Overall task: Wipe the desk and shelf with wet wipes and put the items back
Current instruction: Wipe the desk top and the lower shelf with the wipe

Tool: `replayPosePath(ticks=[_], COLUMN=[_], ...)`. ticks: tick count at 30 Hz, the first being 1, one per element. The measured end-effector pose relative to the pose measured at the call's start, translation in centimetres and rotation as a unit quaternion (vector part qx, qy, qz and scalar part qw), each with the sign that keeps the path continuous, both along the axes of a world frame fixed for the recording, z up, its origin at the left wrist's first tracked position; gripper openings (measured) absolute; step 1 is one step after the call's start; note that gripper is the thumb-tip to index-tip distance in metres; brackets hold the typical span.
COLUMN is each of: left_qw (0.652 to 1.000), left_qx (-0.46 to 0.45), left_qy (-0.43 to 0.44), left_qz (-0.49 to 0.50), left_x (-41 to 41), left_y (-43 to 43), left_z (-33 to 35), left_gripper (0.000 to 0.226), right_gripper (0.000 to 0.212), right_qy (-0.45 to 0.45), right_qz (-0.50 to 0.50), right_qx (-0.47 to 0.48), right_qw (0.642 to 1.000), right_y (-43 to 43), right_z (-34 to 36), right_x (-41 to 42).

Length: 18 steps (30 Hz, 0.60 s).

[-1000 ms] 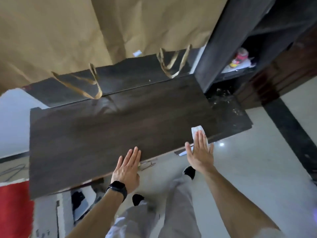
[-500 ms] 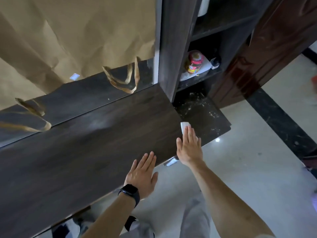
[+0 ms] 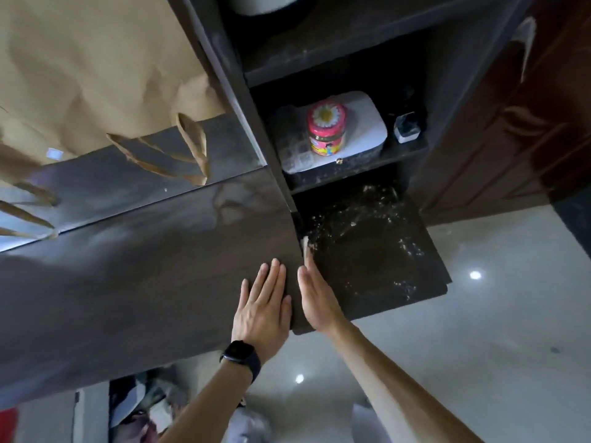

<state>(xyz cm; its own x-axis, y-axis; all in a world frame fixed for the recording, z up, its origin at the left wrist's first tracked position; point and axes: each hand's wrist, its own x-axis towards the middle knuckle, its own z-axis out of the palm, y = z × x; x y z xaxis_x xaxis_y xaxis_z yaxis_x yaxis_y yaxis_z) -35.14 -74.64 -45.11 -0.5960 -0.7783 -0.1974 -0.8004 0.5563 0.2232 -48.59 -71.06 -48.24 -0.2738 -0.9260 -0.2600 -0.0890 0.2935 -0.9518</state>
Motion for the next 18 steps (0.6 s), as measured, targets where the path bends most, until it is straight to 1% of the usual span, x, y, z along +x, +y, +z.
replayPosePath(ticks=[2,4,6,7,10,12,14,16,18], left_qw=[1.0,0.999,0.998,0.997,0.996,0.995,0.994,0.994,0.995], left_qx=[-0.006,-0.02,-0.019,-0.024,-0.043,-0.058,-0.064,-0.065,-0.067], left_qy=[-0.006,-0.012,-0.016,-0.018,-0.014,-0.011,-0.011,-0.016,-0.019], left_qz=[0.015,0.04,0.06,0.067,0.082,0.083,0.082,0.082,0.076], left_x=[-1.7,-2.8,-3.4,-3.5,-3.6,-3.8,-3.9,-3.9,-3.7], left_y=[0.1,0.4,0.9,1.1,1.3,1.4,1.3,1.5,1.5], left_z=[-0.2,-0.6,-1.1,-1.3,-1.8,-1.9,-2.0,-2.0,-2.1], left_gripper=[0.057,0.058,0.059,0.059,0.059,0.058,0.058,0.058,0.059], right_gripper=[0.054,0.053,0.054,0.055,0.056,0.055,0.055,0.056,0.058], right_qy=[-0.048,-0.072,-0.064,-0.043,0.041,0.126,0.236,0.342,0.405], right_qz=[0.008,0.02,0.036,0.05,0.105,0.145,0.181,0.205,0.215], right_qx=[-0.005,0.04,0.083,0.087,0.076,0.072,0.06,0.049,0.051], right_qw=[0.999,0.996,0.994,0.994,0.991,0.979,0.953,0.916,0.887], right_y=[3.3,5.9,7.6,8.0,8.1,7.9,7.9,8.0,8.0], right_z=[-1.2,-2.5,-3.5,-4.0,-5.5,-6.7,-8.1,-9.2,-10.3], right_x=[0.3,0.7,0.7,0.5,-1.0,-2.1,-3.0,-3.6,-4.2])
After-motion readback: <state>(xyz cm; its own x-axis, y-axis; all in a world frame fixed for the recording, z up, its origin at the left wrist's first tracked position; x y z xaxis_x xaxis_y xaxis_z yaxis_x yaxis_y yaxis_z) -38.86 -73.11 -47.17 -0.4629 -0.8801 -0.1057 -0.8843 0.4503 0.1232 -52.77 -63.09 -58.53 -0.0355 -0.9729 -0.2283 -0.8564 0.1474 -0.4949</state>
